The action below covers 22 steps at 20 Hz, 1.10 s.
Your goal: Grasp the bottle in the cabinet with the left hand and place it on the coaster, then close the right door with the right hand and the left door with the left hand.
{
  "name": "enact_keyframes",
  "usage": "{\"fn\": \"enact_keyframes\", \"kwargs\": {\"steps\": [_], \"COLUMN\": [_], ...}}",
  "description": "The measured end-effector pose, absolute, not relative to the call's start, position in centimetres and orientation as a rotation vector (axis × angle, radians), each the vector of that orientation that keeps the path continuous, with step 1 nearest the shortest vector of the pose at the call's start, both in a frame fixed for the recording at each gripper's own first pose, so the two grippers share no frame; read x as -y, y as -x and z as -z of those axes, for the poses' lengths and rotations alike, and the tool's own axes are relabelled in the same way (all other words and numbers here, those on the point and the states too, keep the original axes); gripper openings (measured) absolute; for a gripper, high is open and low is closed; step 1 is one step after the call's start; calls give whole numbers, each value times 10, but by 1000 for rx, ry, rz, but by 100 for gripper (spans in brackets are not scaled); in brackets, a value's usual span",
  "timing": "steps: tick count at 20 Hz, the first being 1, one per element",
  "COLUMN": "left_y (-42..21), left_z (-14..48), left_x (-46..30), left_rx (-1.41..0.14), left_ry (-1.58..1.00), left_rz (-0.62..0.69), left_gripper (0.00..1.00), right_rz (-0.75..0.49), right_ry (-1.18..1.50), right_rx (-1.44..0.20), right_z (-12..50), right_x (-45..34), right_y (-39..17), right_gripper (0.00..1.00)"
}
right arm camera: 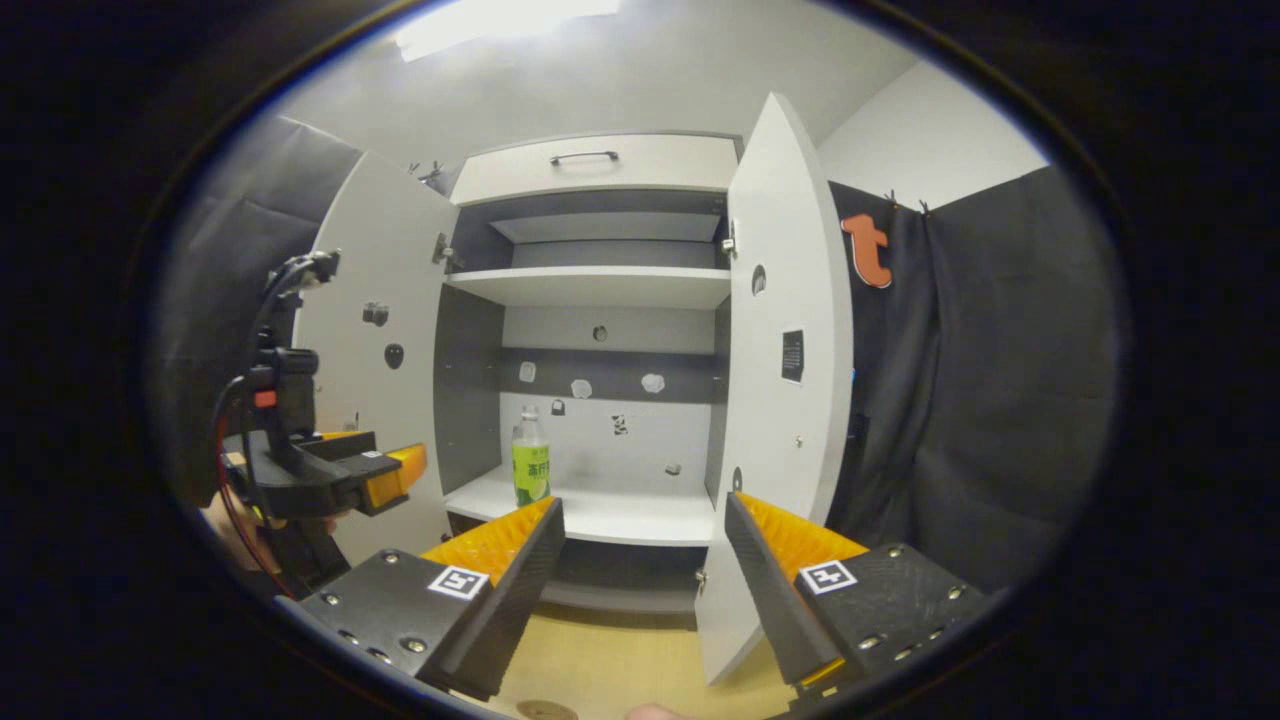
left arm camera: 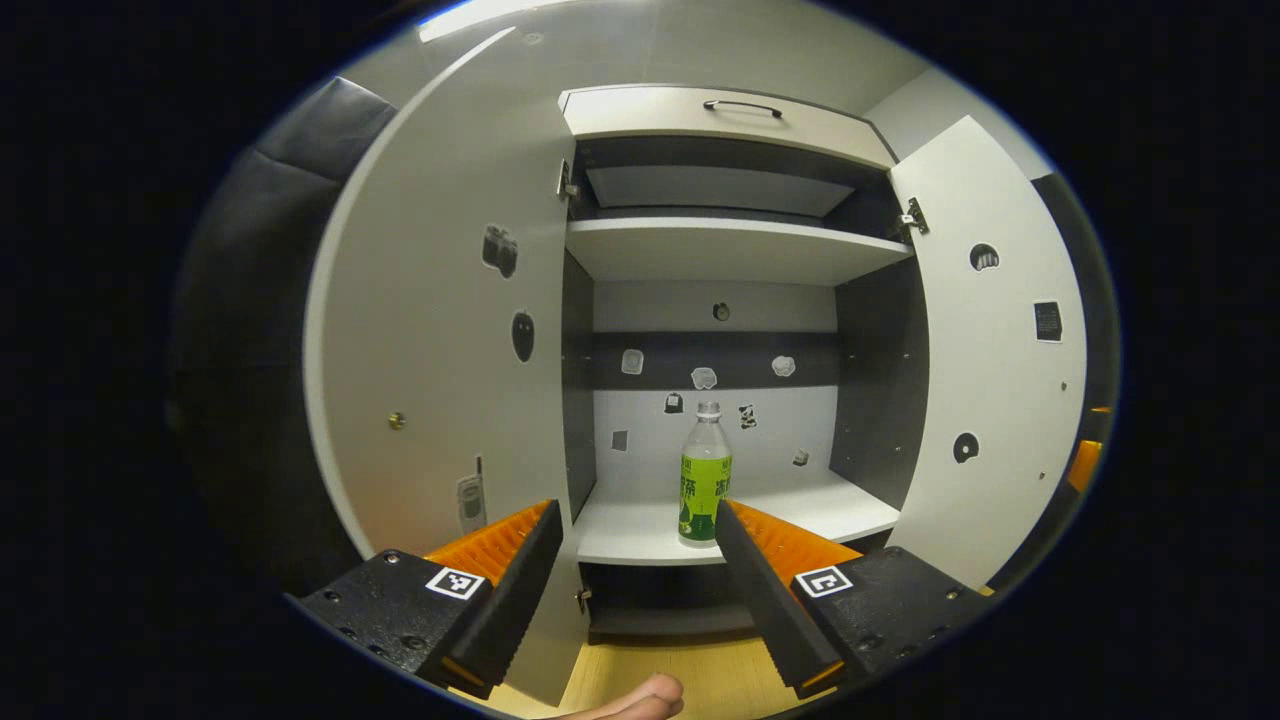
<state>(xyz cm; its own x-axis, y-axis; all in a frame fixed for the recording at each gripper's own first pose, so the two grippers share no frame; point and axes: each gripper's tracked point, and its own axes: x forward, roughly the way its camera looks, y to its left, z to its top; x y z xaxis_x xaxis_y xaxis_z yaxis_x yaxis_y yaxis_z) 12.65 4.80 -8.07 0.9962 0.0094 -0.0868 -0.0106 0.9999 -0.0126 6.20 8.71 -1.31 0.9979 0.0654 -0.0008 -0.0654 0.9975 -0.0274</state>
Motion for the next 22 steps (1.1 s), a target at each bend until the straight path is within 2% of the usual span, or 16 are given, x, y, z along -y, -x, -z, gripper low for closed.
{"fn": "enact_keyframes", "kwargs": {"steps": [10,12,22], "left_y": [-226,-248,-327], "left_z": [118,127,155], "left_x": [-1,6,19], "left_rx": [-113,-120,-117], "left_ry": [37,36,57], "left_rz": [99,109,110], "left_gripper": [97,97,98], "right_rz": [-33,-30,4], "right_ry": [39,52,78], "right_rx": [-15,-18,-32], "right_z": [23,24,33], "right_x": [-87,-86,-72], "right_y": [-87,-88,-85], "right_gripper": [97,95,97]}}
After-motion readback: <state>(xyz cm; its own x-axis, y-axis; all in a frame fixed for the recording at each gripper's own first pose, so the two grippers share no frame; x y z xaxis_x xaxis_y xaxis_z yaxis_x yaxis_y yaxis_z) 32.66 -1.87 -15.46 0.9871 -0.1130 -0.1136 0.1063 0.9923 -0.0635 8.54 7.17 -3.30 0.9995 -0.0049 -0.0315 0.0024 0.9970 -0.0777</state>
